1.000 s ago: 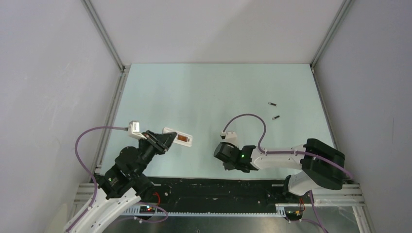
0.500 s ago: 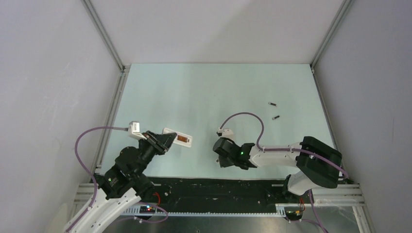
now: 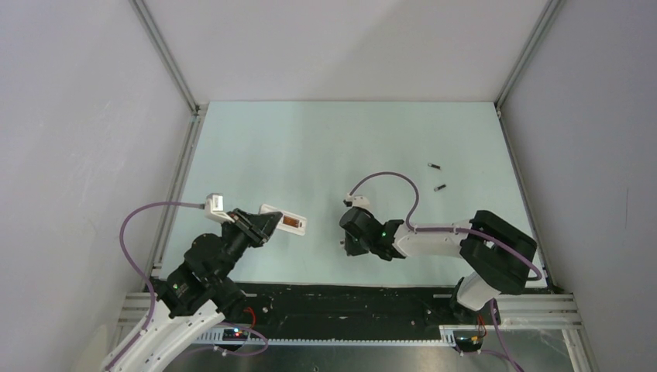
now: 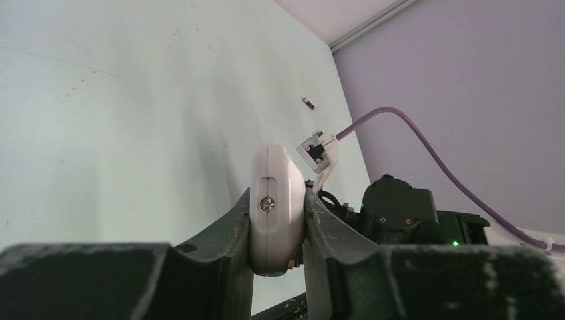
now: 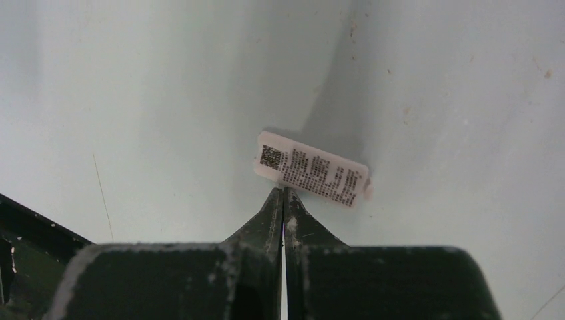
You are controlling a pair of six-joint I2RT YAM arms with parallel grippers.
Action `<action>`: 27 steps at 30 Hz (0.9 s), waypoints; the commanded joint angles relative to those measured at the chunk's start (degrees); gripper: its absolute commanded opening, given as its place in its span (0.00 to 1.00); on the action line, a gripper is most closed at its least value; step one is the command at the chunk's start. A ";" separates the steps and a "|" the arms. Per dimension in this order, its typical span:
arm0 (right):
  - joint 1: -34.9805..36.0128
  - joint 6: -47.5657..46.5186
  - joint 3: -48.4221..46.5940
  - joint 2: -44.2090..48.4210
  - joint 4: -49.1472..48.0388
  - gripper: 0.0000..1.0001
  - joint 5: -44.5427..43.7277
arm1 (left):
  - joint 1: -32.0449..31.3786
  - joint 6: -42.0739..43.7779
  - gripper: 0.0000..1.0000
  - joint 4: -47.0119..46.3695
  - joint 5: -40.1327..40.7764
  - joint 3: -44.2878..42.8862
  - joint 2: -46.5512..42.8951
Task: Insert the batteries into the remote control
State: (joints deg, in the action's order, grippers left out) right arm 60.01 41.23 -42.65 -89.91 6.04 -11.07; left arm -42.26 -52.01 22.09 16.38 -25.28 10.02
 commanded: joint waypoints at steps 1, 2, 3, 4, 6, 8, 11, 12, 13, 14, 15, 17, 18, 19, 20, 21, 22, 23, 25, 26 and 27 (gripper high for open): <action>-0.74 -2.60 -2.00 -3.67 2.22 0.01 0.09 | -0.18 0.03 0.00 -1.01 1.57 -0.68 0.37; -0.85 -2.92 -2.81 -4.39 2.55 0.01 0.09 | -0.18 0.01 0.00 -1.05 1.53 -0.66 0.32; -0.90 -3.01 -3.24 -4.81 2.78 0.01 -0.11 | -0.17 -0.05 0.00 -1.07 1.50 -0.59 0.21; -1.13 -3.07 -4.00 -5.05 3.37 0.01 -0.32 | -0.14 -0.10 0.00 -1.03 1.49 -0.58 0.19; -1.61 -2.99 -4.96 -5.76 4.33 0.01 -0.92 | -0.16 -0.15 0.00 -1.01 1.42 -0.41 -0.07; -2.25 -2.78 -5.39 -5.95 4.70 0.01 -1.36 | -0.12 -0.19 0.00 -0.92 1.47 -0.35 -0.35; -3.65 -2.25 -5.47 -5.88 4.80 0.01 -1.53 | -0.10 -0.20 0.00 -0.64 1.52 -0.36 -0.69; -3.79 -2.32 -5.49 -5.84 4.67 0.01 -1.51 | -0.12 -0.20 0.00 -0.64 1.49 -0.38 -0.70; -4.07 -2.46 -5.57 -5.64 4.58 0.01 -1.30 | -0.11 -0.18 0.00 -0.55 1.47 -0.38 -0.77; -4.18 -2.55 -5.54 -5.55 4.41 0.01 -1.23 | -0.11 -0.19 0.00 -0.55 1.46 -0.39 -0.78; -4.26 -2.80 -5.69 -5.34 4.41 0.01 -1.21 | -0.15 -0.17 0.00 -0.49 1.50 -0.39 -0.75; -4.43 -3.07 -6.07 -5.21 4.96 0.01 -1.66 | -0.13 -0.20 0.00 -0.38 1.60 -0.30 -0.86; -4.49 -3.08 -6.27 -5.20 5.54 0.01 -1.84 | -0.11 -0.20 0.00 -0.33 1.57 -0.30 -0.87; -4.60 -3.24 -6.58 -5.19 5.73 0.02 -2.11 | -0.15 -0.24 0.00 -0.34 1.55 -0.30 -0.88; -4.71 -3.38 -6.75 -5.15 5.97 0.03 -2.20 | -0.14 -0.26 0.00 -0.26 1.55 -0.17 -0.97; -4.90 -3.54 -7.09 -5.12 6.10 0.03 -2.16 | -0.12 -0.28 0.00 -0.23 1.50 -0.19 -1.06; -4.99 -3.77 -7.36 -5.00 6.09 0.04 -2.19 | -0.15 -0.28 0.00 -0.19 1.53 -0.16 -1.12; -5.05 -4.00 -8.10 -4.79 6.04 0.04 -2.20 | -0.13 -0.29 0.00 -0.19 1.43 -0.14 -1.18; -5.08 -4.87 -9.36 -3.38 5.51 0.06 -2.35 | -0.15 -0.29 0.00 -0.15 1.39 -0.13 -1.46; -5.14 -5.82 -9.86 -1.73 5.01 0.08 -2.13 | -0.16 -0.24 0.00 -0.12 1.42 -0.17 -1.68; -5.11 -6.17 -10.01 -0.69 3.79 0.10 -1.99 | -0.17 -0.26 0.00 -0.03 1.40 -0.19 -1.77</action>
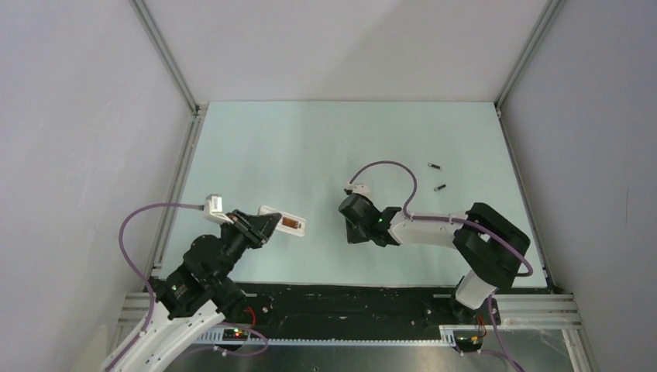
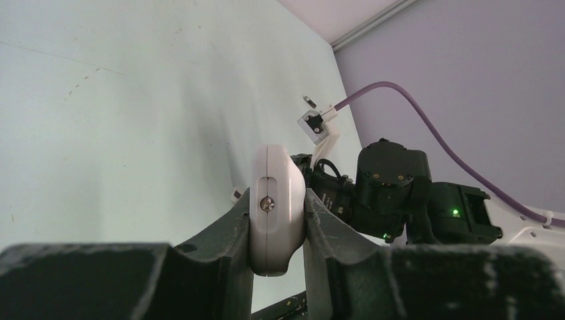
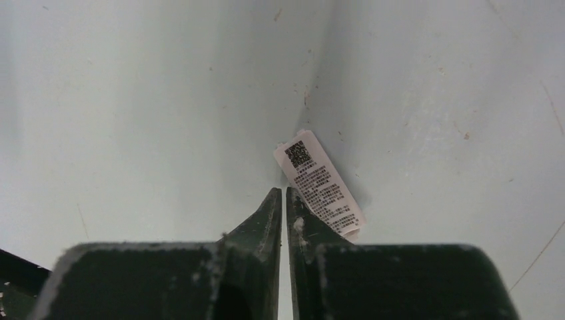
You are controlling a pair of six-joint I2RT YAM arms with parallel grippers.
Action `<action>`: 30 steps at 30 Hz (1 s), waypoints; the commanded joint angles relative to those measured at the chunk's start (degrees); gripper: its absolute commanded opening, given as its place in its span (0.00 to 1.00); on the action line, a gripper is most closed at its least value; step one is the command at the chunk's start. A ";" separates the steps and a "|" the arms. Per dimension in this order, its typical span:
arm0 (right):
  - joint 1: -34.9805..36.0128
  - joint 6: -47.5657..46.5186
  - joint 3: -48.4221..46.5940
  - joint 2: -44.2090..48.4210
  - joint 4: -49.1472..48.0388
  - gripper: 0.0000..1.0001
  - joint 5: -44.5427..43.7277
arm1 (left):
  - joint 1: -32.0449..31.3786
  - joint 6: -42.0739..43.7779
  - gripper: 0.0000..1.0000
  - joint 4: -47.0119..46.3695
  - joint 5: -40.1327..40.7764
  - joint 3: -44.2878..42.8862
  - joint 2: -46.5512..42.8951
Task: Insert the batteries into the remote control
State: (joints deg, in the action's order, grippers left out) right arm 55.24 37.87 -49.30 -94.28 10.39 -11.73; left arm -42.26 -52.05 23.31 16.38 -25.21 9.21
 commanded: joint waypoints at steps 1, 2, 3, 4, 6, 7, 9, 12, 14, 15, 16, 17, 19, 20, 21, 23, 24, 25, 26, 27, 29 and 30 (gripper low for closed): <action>-0.56 -3.22 -3.42 6.26 -1.17 0.15 -1.25 | -0.14 -0.17 0.00 -1.25 1.40 -0.34 -1.15; -0.83 -3.36 -3.47 7.51 -2.15 0.18 -1.18 | -0.17 -0.21 0.00 -1.25 1.39 -0.36 -1.18; -1.63 -3.49 -3.49 10.12 -2.45 0.25 -1.19 | -0.12 -0.28 0.00 -1.21 1.27 -0.36 -1.32; -2.24 -3.36 -3.46 11.42 -2.34 0.27 -1.24 | -0.15 -0.30 0.00 -1.23 1.14 -0.34 -1.40; -4.91 -2.33 -3.44 14.77 -0.41 0.34 -1.97 | -0.16 -0.33 0.00 -1.24 0.76 -0.41 -1.33; -7.35 -1.45 -3.44 16.48 0.66 0.36 -2.07 | -0.13 -0.33 0.00 -1.18 0.52 -0.43 -1.35; -12.06 -0.25 -3.36 18.14 3.91 0.38 -2.57 | -0.16 -0.25 0.00 -1.21 0.35 -0.45 -1.51; -19.65 2.76 -3.30 19.12 9.47 0.44 -3.17 | -0.19 -0.12 0.00 -1.19 0.20 -0.57 -1.77; -26.02 4.86 -3.25 18.82 11.71 0.49 -2.81 | -0.12 -0.01 0.00 -1.21 -0.05 -0.69 -1.77; -29.90 5.93 -3.26 18.76 12.78 0.51 -2.97 | -0.11 0.08 0.00 -1.23 -0.24 -0.70 -1.75; -33.13 6.66 -3.26 18.47 13.19 0.54 -3.75 | -0.11 0.14 0.00 -1.18 -0.35 -0.71 -1.75; -34.43 6.98 -3.26 18.32 13.54 0.56 -4.10 | -0.10 0.18 0.00 -1.21 -0.51 -0.71 -1.74; -38.14 7.93 -3.33 17.67 13.92 0.63 -4.90 | -0.11 0.13 0.00 -1.25 -0.63 -0.67 -1.85; -40.14 8.67 -3.28 17.05 14.11 0.65 -5.53 | -0.17 0.11 0.00 -1.20 -0.75 -0.64 -1.92; -41.19 9.00 -3.27 16.73 14.34 0.66 -5.95 | -0.18 0.11 0.00 -1.18 -0.83 -0.63 -1.96; -43.61 9.82 -3.34 15.70 14.39 0.68 -7.15 | -0.18 0.15 0.00 -1.18 -0.98 -0.55 -2.04; -45.08 10.15 -3.35 14.89 14.26 0.68 -7.36 | -0.14 0.19 0.00 -1.21 -1.17 -0.54 -2.13; -45.77 10.31 -3.35 14.38 13.70 0.68 -7.35 | -0.17 0.19 0.00 -1.14 -1.22 -0.50 -2.15; -47.14 10.45 -3.30 13.31 13.34 0.68 -7.19 | -0.16 0.13 0.00 -1.16 -1.27 -0.42 -2.20; -47.72 10.42 -3.37 11.85 12.61 0.68 -6.87 | -0.14 0.08 0.00 -1.09 -1.27 -0.27 -2.30; -48.99 10.10 -4.19 9.07 12.34 0.68 -6.77 | -0.11 0.03 0.00 -1.09 -1.17 -0.10 -2.35; -49.53 9.77 -5.25 7.95 12.48 0.68 -6.93 | -0.11 0.07 0.00 -1.12 -1.13 -0.10 -2.35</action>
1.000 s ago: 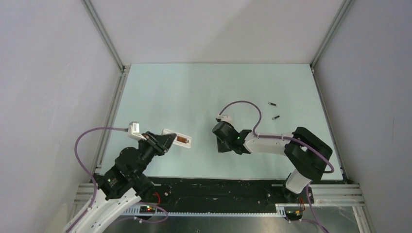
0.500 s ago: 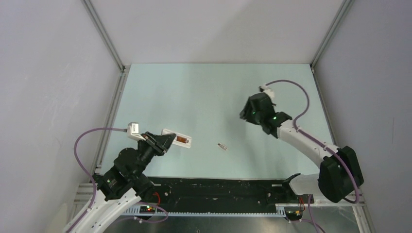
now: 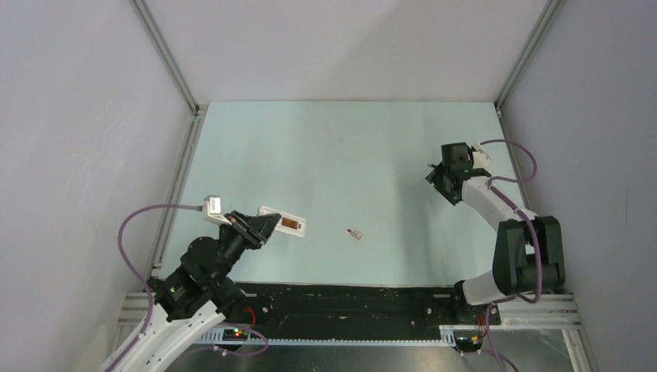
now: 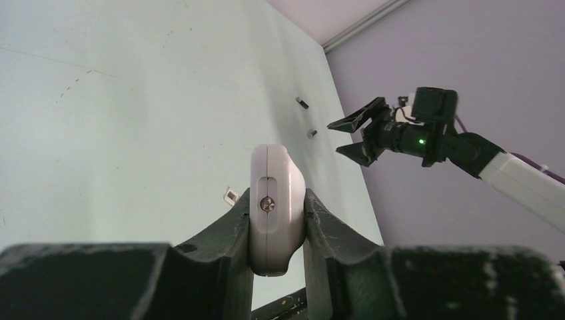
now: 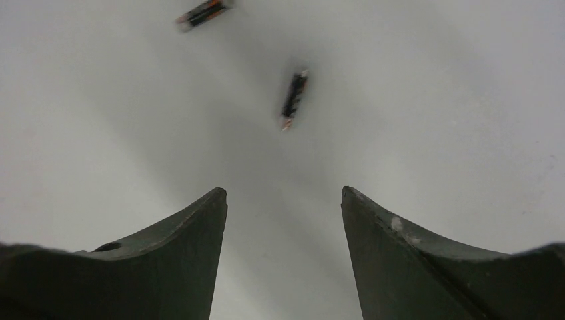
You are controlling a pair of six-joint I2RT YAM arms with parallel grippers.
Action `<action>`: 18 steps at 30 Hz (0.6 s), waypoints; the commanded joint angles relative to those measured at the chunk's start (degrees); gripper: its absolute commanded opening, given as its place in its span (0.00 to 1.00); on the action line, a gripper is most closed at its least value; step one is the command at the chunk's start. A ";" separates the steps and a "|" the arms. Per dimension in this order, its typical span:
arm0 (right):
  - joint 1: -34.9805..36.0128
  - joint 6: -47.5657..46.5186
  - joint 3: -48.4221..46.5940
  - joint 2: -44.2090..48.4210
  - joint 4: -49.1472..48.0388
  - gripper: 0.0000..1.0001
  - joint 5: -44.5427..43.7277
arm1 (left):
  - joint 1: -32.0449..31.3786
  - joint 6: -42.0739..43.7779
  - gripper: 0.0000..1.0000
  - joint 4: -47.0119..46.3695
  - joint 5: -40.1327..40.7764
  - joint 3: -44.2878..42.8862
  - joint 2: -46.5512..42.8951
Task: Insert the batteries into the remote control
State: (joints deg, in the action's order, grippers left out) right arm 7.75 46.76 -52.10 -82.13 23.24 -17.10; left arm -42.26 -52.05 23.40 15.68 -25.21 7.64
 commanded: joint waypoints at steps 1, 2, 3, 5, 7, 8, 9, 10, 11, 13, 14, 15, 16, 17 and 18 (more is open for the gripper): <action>-2.17 0.74 -3.00 -6.41 -0.06 0.68 -1.97 | -0.10 0.09 0.00 -1.20 -0.41 -0.06 -0.74; -2.44 0.44 -4.08 -7.40 0.08 0.68 -2.24 | -0.10 0.13 0.00 -1.18 -0.35 -0.03 -0.72; -2.69 0.20 -4.65 -9.34 0.12 0.68 -2.56 | -0.12 0.12 0.00 -1.23 -0.36 0.03 -0.77; -2.87 -0.06 -6.12 -12.04 0.11 0.67 -2.61 | -0.12 0.26 0.00 -1.12 -0.34 0.07 -0.75; -2.96 -0.24 -7.76 -14.28 0.02 0.67 -2.69 | -0.15 0.40 0.00 -1.07 -0.26 0.03 -0.82; -2.94 -0.26 -8.02 -14.94 -0.20 0.67 -2.72 | -0.13 0.48 0.00 -0.98 -0.28 0.01 -0.85; -2.99 -0.33 -8.40 -15.99 -0.39 0.66 -2.82 | -0.09 0.64 0.00 -0.90 -0.14 -0.01 -0.87; -2.99 -0.34 -8.60 -16.93 -0.59 0.66 -2.88 | -0.10 0.73 0.00 -0.72 -0.09 -0.01 -0.94; -3.07 -0.35 -8.94 -17.37 -0.62 0.66 -2.87 | -0.06 0.83 0.00 -0.68 0.08 -0.08 -0.99; -3.01 -0.40 -9.39 -18.42 -0.70 0.66 -3.11 | -0.10 1.01 0.00 -0.30 0.32 -0.14 -1.10; -3.03 -0.65 -9.54 -18.99 -0.62 0.65 -3.42 | -0.15 1.13 0.00 -0.11 0.53 -0.15 -1.21; -3.06 -0.68 -10.03 -19.32 -0.55 0.65 -3.44 | -0.12 1.22 0.00 -0.02 0.60 -0.17 -1.22; -3.15 -0.61 -10.43 -19.85 -0.02 0.64 -3.70 | -0.15 1.28 0.00 0.13 0.69 -0.16 -1.29; -3.12 -0.62 -11.11 -20.06 0.40 0.63 -3.98 | -0.17 1.32 0.00 0.28 0.77 -0.22 -1.34; -3.08 -0.69 -11.80 -20.43 0.62 0.62 -4.62 | -0.14 1.40 0.00 0.49 0.87 -0.35 -1.36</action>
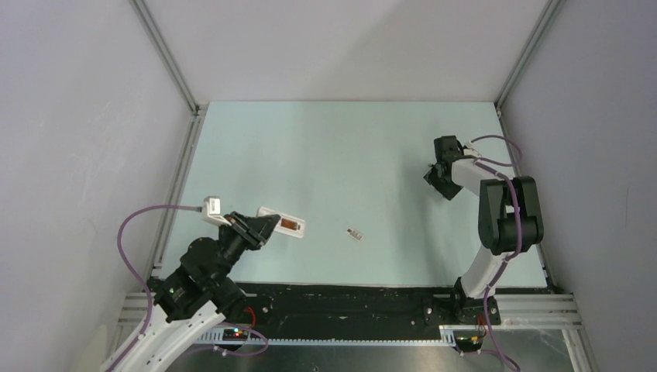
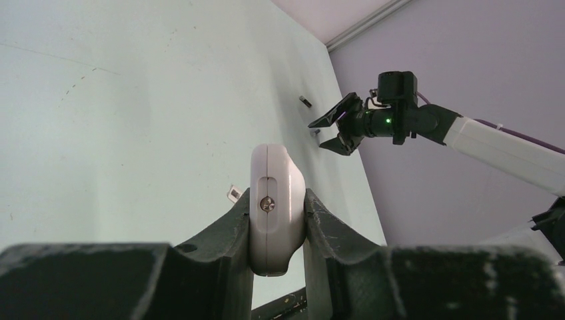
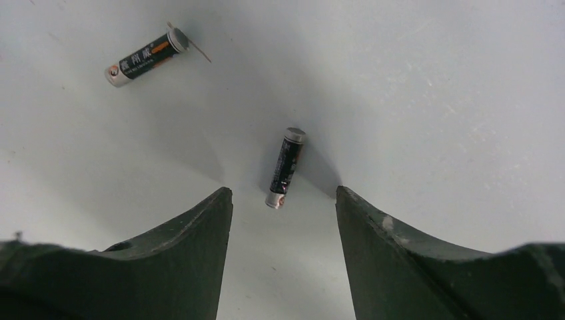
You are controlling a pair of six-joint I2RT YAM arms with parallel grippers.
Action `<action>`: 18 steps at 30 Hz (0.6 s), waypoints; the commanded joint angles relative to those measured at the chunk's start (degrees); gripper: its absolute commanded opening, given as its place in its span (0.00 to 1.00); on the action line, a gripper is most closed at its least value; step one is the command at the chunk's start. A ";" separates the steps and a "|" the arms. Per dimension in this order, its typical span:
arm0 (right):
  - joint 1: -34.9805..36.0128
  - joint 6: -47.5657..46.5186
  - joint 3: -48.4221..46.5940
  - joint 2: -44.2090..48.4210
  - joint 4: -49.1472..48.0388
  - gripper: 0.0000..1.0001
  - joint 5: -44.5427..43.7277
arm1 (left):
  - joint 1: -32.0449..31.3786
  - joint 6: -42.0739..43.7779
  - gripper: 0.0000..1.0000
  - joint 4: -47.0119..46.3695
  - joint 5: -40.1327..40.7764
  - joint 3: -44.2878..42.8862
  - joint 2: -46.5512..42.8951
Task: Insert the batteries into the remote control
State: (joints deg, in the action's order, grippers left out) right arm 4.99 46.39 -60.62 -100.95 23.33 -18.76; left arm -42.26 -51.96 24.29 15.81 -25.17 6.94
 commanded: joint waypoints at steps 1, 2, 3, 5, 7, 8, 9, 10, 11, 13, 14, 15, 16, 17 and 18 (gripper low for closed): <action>-0.33 -0.28 -3.67 -1.79 1.18 0.62 -3.22 | -0.17 1.37 0.00 -0.31 0.72 -0.49 -0.68; -0.33 -0.32 -4.45 -2.32 1.58 0.61 -3.72 | -0.14 1.46 0.00 -0.02 0.76 -0.69 -0.80; -0.42 -0.37 -5.01 -2.68 2.61 0.61 -3.81 | -0.12 1.49 0.00 0.11 0.78 -0.77 -0.84; -0.48 -0.32 -6.43 -4.49 4.30 0.60 -3.65 | -0.17 1.68 0.00 0.41 0.98 -0.98 -1.06; -0.49 -0.30 -7.58 -5.71 5.66 0.60 -2.98 | -0.19 1.69 0.00 0.78 1.15 -1.14 -1.21; -0.46 -0.22 -8.24 -6.08 6.06 0.59 -2.67 | -0.19 1.69 0.00 0.91 1.17 -1.23 -1.33; -0.50 -0.23 -8.62 -6.65 6.85 0.58 -2.48 | -0.19 1.69 0.00 1.01 1.25 -1.26 -1.41; -0.51 -0.24 -9.16 -6.95 7.23 0.56 -2.40 | -0.23 1.65 0.00 1.10 1.22 -1.28 -1.49; -0.44 -0.25 -9.47 -7.59 8.13 0.55 -2.26 | -0.18 1.54 0.00 1.19 1.23 -1.28 -1.71; -0.21 -0.22 -10.15 -8.28 9.23 0.50 -2.24 | -0.12 1.27 0.00 1.34 1.32 -1.10 -2.17; -0.14 -0.24 -10.44 -8.42 9.56 0.48 -2.29 | -0.11 1.01 0.00 1.35 1.37 -0.93 -2.36; 0.13 -0.25 -10.60 -8.62 10.20 0.47 -2.60 | -0.17 0.91 0.00 1.39 1.34 -0.85 -2.85; 0.25 -0.20 -10.71 -8.68 10.49 0.47 -2.73 | -0.18 0.79 0.00 1.42 1.29 -0.78 -3.05; 0.45 -0.13 -10.73 -8.55 11.07 0.47 -3.15 | -0.19 0.76 0.00 1.56 1.16 -0.77 -3.48; 0.54 -0.10 -10.74 -8.47 11.53 0.46 -3.45 | -0.15 0.73 0.00 1.64 1.16 -0.81 -3.72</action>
State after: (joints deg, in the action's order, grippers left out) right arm 4.97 45.87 -70.26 -108.14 30.87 -20.71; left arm -42.26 -51.92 26.81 16.16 -25.19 4.60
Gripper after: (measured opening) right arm 0.474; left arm 0.306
